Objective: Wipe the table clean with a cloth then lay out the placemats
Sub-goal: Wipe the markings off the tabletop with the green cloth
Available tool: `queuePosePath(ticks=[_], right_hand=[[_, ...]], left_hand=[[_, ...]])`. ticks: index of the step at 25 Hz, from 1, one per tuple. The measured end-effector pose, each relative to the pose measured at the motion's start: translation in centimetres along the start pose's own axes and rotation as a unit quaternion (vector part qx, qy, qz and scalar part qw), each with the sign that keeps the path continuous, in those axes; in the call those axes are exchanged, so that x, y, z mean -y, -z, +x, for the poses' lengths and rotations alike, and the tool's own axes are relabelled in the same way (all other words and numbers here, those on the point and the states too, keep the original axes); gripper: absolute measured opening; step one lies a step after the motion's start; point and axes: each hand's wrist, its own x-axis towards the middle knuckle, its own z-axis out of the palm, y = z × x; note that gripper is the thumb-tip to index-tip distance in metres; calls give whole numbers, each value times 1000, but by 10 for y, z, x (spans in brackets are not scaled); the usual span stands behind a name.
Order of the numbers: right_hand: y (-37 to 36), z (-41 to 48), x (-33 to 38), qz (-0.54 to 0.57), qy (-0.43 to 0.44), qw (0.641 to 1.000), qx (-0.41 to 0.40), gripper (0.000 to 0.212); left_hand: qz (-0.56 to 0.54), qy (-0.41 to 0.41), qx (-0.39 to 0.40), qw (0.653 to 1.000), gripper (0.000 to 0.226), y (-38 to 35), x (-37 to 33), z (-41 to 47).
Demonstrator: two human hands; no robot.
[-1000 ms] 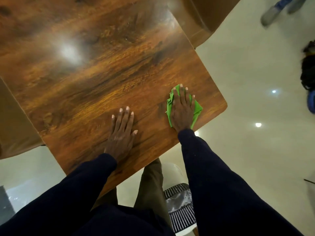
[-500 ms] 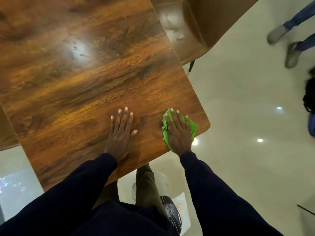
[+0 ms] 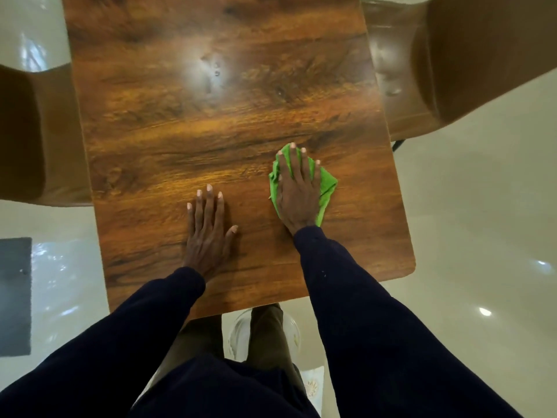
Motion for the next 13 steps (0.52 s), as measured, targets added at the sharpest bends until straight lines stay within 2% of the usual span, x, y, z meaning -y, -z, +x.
queuePosePath(ticks=[4,6,9,11,13], right_hand=[[-27,-37,67,39,167,983,68,59],[-31,-70,62,27,250,963,95,60],[-24,-105,16,4,372,919,132,62],[-13,-112,-23,-6,393,909,139,64],[-6,-109,-47,-11,309,944,112,63]], left_hand=[[1,35,-17,999,75,9,24,-23],[-1,42,-28,999,75,9,30,-34],[4,50,-24,998,76,7,32,-53],[0,48,-25,999,76,6,31,-64],[-2,49,-25,999,76,4,29,-73]])
